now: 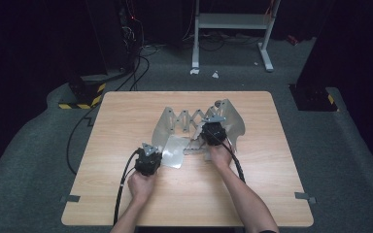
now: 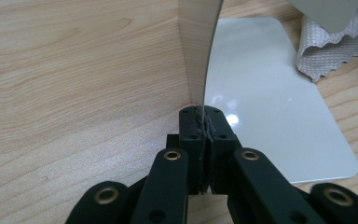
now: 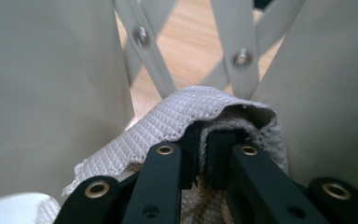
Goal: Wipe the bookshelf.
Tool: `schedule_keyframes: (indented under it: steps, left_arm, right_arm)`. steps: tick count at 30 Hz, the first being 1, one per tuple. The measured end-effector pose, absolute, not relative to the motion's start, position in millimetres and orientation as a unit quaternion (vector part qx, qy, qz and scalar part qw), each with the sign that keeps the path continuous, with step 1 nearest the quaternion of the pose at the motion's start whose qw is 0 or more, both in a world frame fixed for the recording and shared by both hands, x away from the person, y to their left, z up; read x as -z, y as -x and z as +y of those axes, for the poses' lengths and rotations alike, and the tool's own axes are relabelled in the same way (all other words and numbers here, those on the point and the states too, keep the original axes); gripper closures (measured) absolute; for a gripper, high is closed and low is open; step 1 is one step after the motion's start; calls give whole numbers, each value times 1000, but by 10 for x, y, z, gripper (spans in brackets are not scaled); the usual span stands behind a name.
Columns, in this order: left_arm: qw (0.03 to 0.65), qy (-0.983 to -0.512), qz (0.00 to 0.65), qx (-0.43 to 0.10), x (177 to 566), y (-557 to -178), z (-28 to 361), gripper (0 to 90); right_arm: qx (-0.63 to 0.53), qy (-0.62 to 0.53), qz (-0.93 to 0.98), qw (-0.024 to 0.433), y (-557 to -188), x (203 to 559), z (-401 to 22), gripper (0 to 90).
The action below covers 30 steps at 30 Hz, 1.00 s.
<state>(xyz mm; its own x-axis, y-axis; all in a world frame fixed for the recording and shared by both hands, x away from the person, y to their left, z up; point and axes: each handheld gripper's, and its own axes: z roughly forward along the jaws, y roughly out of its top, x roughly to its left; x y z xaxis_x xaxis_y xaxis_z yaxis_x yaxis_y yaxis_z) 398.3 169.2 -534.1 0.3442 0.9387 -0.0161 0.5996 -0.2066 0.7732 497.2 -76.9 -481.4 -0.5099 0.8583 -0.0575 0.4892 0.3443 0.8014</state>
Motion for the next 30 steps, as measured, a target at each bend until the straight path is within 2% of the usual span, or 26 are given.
schedule_keyframes:
  steps: [7,19,24,30]
  left_arm:
    - [354,-740,519,-240,5340,-3983,1693,869]
    - [355,-739,521,-239,5342,-3980,1686,869]
    - [355,-739,521,-239,5342,-3980,1685,869]
    - [354,-740,519,-240,5341,-3979,1685,868]
  right_arm:
    - [-416,-415,768,253,-4965,4461,-748,857]
    - [-446,-398,755,270,-4895,4202,-763,857]
    - [-452,-396,753,268,-4894,4187,-770,857]
    - [-429,-394,772,257,-4915,4382,-680,858]
